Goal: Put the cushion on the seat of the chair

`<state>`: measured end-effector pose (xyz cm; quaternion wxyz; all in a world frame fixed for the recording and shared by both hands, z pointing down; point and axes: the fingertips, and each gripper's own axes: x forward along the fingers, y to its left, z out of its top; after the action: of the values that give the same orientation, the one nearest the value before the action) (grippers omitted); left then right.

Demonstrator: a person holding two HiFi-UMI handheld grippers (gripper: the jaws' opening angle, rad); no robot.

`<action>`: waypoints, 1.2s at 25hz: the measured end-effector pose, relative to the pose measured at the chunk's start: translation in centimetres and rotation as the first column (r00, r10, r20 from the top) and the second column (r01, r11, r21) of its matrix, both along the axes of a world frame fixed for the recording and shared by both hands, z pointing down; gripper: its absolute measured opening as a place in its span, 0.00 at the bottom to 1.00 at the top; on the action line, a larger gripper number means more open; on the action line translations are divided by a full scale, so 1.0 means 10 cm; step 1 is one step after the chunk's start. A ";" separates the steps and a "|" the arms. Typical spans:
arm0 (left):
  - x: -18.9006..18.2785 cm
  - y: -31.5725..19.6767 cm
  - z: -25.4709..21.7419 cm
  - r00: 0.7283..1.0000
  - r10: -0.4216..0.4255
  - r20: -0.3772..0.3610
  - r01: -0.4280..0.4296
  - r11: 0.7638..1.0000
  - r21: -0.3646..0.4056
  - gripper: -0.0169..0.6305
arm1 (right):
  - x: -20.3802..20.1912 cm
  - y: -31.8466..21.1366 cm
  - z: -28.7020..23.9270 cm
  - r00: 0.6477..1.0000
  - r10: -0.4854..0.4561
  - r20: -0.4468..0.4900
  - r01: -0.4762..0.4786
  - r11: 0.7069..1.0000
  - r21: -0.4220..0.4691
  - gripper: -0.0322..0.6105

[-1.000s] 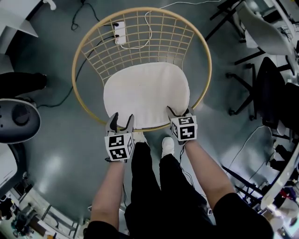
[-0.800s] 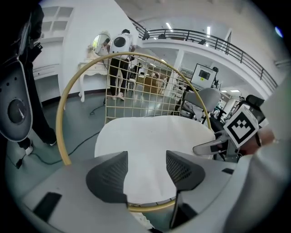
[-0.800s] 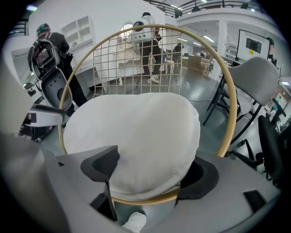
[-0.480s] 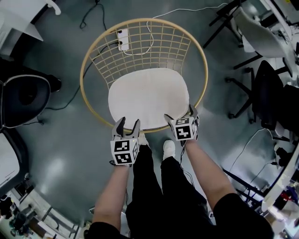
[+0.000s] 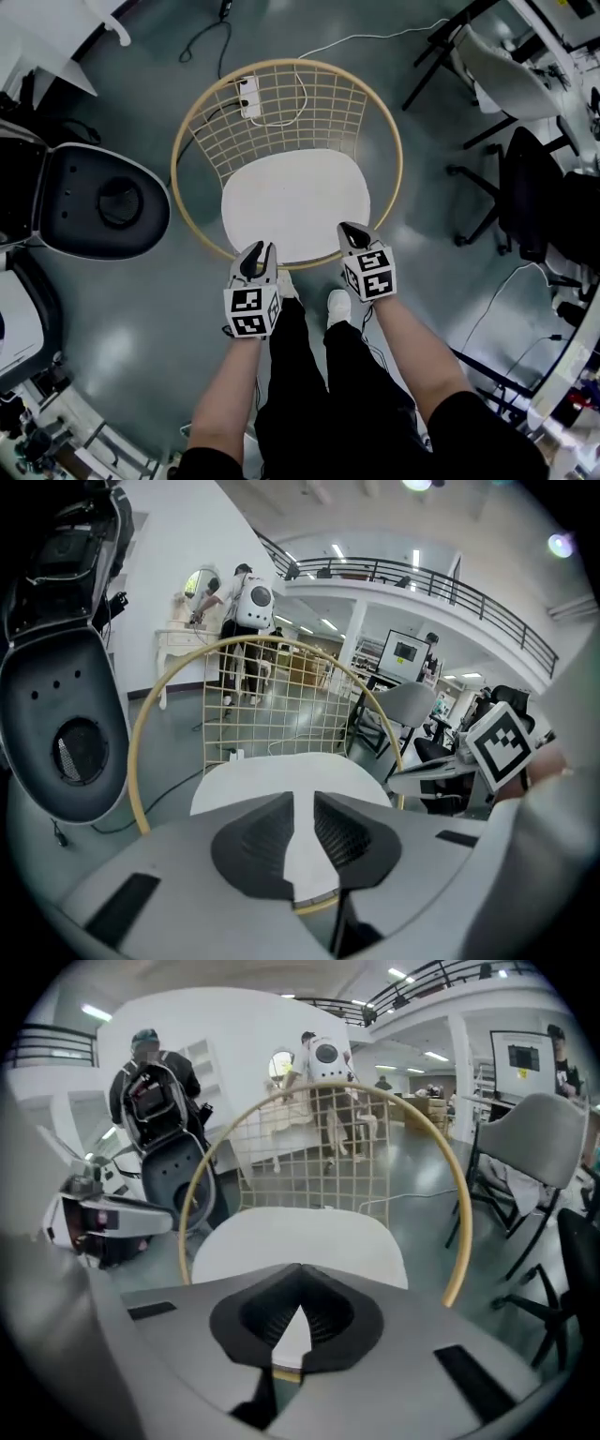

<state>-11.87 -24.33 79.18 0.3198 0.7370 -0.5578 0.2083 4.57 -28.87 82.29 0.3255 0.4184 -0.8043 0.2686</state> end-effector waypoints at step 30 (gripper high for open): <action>0.85 0.98 -3.69 1.000 0.007 0.017 -0.012 0.935 0.353 0.05 | -0.02 1.07 -4.14 0.881 -0.439 0.175 0.339 0.845 0.413 0.07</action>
<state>-3.36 -14.49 42.31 0.1768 0.7835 -0.5851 0.1122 4.35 -18.15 40.94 0.1790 0.2596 -0.9445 0.0925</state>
